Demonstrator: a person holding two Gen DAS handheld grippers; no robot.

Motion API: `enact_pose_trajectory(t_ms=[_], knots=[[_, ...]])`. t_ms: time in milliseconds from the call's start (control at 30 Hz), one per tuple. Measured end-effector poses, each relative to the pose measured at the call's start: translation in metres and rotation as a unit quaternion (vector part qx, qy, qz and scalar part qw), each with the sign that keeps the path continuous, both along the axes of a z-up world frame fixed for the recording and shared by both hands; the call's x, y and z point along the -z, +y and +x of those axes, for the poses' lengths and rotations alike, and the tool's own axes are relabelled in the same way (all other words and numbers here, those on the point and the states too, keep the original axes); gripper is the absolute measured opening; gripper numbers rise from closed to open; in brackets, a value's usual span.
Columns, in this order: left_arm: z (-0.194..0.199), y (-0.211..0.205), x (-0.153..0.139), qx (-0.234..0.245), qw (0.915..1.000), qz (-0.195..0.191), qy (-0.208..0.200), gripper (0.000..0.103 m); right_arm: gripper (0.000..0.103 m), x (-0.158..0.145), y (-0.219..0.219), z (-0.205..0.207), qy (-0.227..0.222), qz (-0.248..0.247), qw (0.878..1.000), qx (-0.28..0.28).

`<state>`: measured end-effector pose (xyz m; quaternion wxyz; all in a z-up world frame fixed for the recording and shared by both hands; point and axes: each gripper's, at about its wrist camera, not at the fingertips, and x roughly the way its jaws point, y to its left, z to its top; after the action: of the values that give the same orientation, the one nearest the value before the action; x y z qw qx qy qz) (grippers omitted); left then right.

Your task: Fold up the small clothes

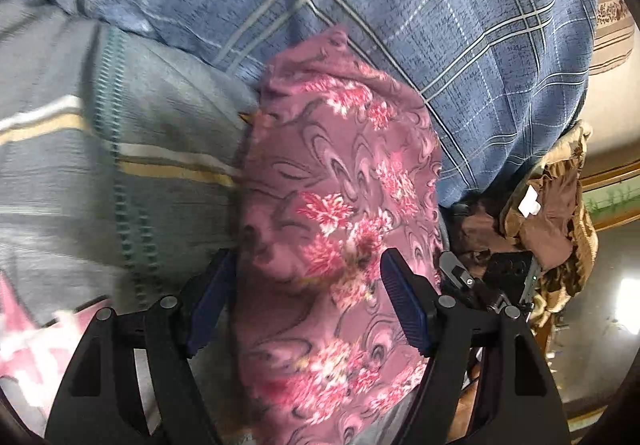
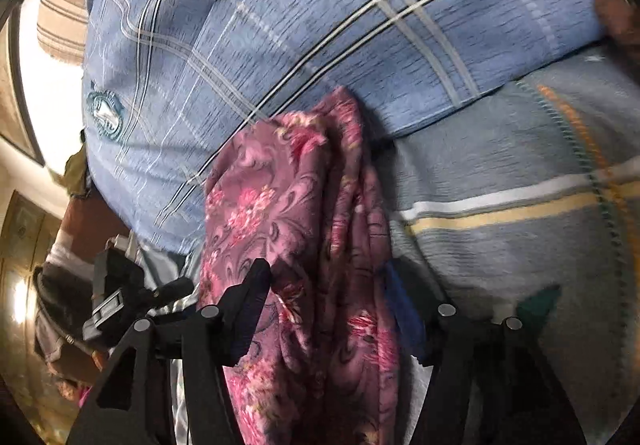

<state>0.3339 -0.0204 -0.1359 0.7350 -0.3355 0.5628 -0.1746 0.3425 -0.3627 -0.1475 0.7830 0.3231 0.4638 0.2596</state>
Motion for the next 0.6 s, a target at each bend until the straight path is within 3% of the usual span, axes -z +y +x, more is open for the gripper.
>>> enact_pose_trajectory(t_ms=[67, 300, 367, 433, 467, 500, 600], knots=[[0.002, -0.006, 0.005, 0.005, 1.0, 0.003, 0.003, 0.075, 0.072, 0.0, 0.006, 0.006, -0.001, 0.019, 1.0, -0.021], [0.012, -0.019, 0.008, 0.007, 0.9999, 0.01, -0.011, 0.081, 0.08, -0.004, 0.037, 0.015, -0.02, -0.055, 0.996, -0.064], [0.012, -0.021, 0.007, 0.004, 0.9998, 0.014, -0.013, 0.08, 0.07, -0.006, 0.038, 0.012, -0.028, -0.066, 0.995, -0.063], [0.009, -0.023, 0.004, -0.001, 0.9996, 0.021, -0.018, 0.072, 0.045, -0.007, 0.034, 0.007, -0.033, -0.07, 0.996, -0.053], [0.007, -0.022, 0.002, -0.004, 0.9993, 0.03, -0.021, 0.061, 0.04, -0.009, 0.032, 0.005, -0.038, -0.069, 0.996, -0.044], [0.005, -0.023, -0.001, -0.005, 0.9989, 0.04, -0.024, 0.049, 0.026, -0.011, 0.028, 0.002, -0.043, -0.072, 0.996, -0.037], [-0.002, -0.023, -0.012, -0.003, 0.9982, 0.046, -0.037, 0.032, 0.022, -0.025, 0.032, -0.005, -0.057, -0.092, 0.993, -0.036]])
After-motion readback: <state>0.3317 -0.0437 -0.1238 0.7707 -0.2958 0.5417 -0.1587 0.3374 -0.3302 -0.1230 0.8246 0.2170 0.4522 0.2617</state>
